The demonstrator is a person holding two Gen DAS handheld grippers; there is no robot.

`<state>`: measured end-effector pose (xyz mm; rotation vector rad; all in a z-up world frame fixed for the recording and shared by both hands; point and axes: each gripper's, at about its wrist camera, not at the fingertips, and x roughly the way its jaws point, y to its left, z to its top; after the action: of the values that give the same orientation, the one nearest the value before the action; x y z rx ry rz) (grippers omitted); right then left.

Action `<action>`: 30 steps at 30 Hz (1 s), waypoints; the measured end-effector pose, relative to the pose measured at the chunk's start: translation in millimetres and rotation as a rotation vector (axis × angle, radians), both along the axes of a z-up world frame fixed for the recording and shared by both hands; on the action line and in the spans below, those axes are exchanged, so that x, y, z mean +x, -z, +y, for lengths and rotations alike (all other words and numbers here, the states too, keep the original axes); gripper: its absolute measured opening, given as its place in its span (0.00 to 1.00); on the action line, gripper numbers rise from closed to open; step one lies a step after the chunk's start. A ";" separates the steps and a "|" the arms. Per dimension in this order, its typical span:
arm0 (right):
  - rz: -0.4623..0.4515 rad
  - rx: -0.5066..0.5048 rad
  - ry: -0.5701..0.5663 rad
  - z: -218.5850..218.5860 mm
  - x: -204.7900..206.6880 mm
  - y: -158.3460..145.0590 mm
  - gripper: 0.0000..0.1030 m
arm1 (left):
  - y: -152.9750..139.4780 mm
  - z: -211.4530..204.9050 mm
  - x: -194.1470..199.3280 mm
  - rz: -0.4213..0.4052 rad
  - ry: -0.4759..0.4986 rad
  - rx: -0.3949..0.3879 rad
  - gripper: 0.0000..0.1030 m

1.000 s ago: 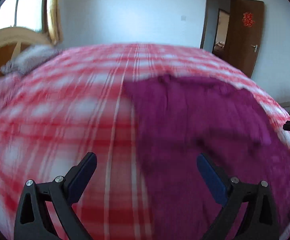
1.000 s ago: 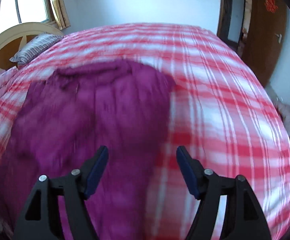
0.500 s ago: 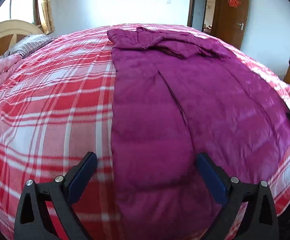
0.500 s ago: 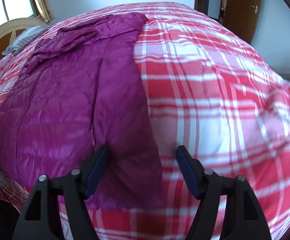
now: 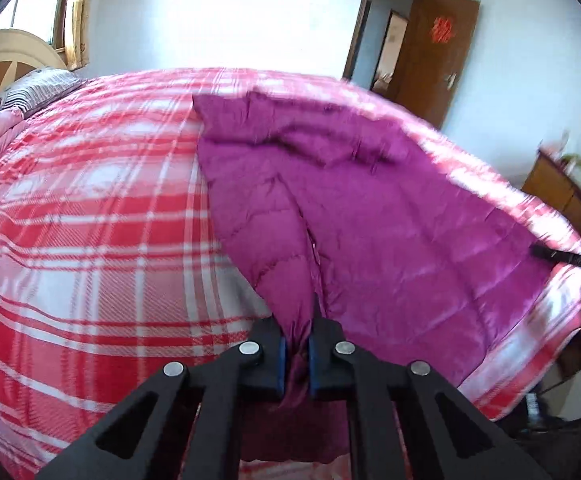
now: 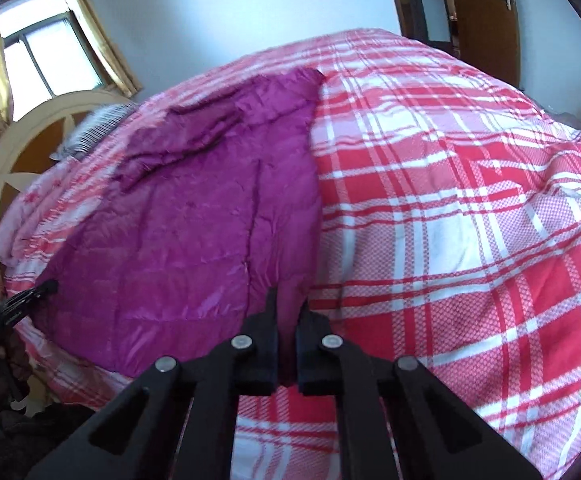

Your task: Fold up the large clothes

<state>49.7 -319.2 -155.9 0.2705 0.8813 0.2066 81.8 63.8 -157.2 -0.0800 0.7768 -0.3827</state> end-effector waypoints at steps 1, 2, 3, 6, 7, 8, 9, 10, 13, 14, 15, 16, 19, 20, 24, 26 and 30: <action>-0.014 0.013 -0.010 1.0 -6.6 -7.8 0.07 | -11.1 2.6 -5.9 -0.013 0.009 -0.005 0.07; -0.032 0.026 -0.020 1.7 -15.6 -17.2 0.07 | -21.6 5.5 -12.0 -0.027 0.020 -0.010 0.07; -0.050 0.047 -0.030 1.7 -25.4 -27.2 0.07 | -32.0 8.3 -18.3 -0.039 0.032 -0.013 0.07; -0.101 0.086 -0.051 1.1 -48.8 -55.4 0.07 | -62.8 21.4 -39.5 -0.056 0.069 -0.038 0.07; -0.127 0.103 -0.054 -0.6 -60.0 -68.4 0.07 | -72.6 25.7 -46.5 -0.064 0.077 -0.057 0.07; -0.149 0.118 -0.057 -3.0 -67.6 -78.8 0.07 | -83.8 31.3 -52.9 -0.073 0.082 -0.073 0.07; -0.176 0.130 -0.060 -4.2 -75.9 -89.9 0.07 | -95.4 37.3 -58.5 -0.080 0.089 -0.100 0.07; -0.208 0.134 -0.063 -4.2 -82.9 -101.9 0.07 | -103.3 42.0 -60.7 -0.081 0.092 -0.129 0.07; -0.307 0.168 -0.065 -7.9 -89.3 -133.2 0.07 | -122.4 49.3 -52.5 -0.086 0.102 -0.178 0.07; -0.328 0.174 -0.071 -7.7 -84.7 -139.4 0.07 | -127.7 45.9 -42.6 -0.098 0.117 -0.167 0.07; -0.348 0.166 -0.071 -6.6 -73.5 -145.3 0.07 | -131.2 40.6 -26.9 -0.096 0.116 -0.146 0.07; -0.359 0.161 -0.066 -6.2 -60.8 -149.0 0.07 | -132.1 37.3 -12.0 -0.085 0.112 -0.143 0.07; -0.368 0.168 -0.037 -8.3 -8.5 -152.1 0.07 | -131.9 25.2 36.9 -0.073 0.102 -0.125 0.07; -0.363 0.178 -0.024 -10.3 12.0 -151.2 0.07 | -129.4 21.0 56.4 -0.058 0.090 -0.124 0.07; -0.310 0.168 0.040 -13.8 94.6 -141.3 0.07 | -106.5 16.1 143.0 -0.023 0.021 -0.062 0.14; -0.276 0.135 0.064 -14.0 135.2 -129.8 0.07 | -90.3 25.0 174.5 0.015 -0.019 -0.062 0.22; -0.193 0.126 0.094 -15.3 189.0 -101.4 0.07 | -67.3 51.1 212.2 0.062 -0.094 -0.110 0.24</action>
<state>238.7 -334.5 -54.5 0.4020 0.6635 0.1978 294.0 114.9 -89.9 -0.2312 0.8097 -0.3351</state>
